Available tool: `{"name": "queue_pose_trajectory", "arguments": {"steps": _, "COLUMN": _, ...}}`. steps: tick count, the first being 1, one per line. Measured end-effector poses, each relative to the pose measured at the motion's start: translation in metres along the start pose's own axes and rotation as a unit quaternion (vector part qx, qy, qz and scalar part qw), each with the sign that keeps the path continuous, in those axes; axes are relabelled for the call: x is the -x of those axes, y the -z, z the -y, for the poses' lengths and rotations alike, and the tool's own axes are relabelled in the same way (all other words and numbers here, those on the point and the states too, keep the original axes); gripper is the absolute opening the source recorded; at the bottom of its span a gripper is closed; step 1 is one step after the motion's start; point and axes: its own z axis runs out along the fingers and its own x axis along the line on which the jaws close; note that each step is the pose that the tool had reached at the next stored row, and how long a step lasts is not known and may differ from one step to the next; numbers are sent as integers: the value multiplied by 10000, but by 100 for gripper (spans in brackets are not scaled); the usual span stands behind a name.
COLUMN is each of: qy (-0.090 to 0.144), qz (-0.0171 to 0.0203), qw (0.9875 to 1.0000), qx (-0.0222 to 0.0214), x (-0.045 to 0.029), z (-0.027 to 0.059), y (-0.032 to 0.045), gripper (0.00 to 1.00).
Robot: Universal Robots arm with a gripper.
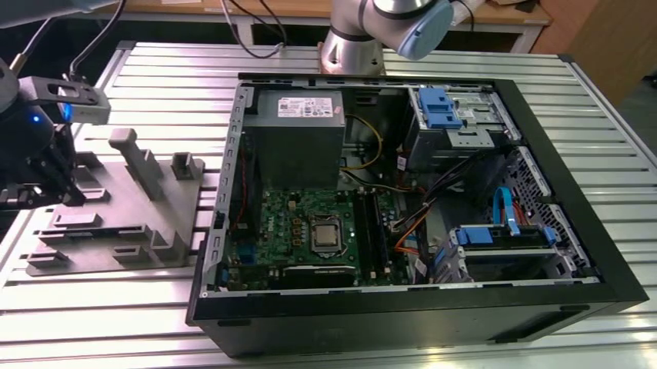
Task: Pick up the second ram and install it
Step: 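Pick up the second ram and move it above second insertion slot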
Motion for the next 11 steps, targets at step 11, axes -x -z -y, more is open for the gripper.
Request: {"name": "queue_pose_trajectory", "arguments": {"steps": 11, "qy": 0, "qz": 0, "qw": 10000, "qx": 0, "x": -163, "z": -2, "y": -78, "gripper": 10}}
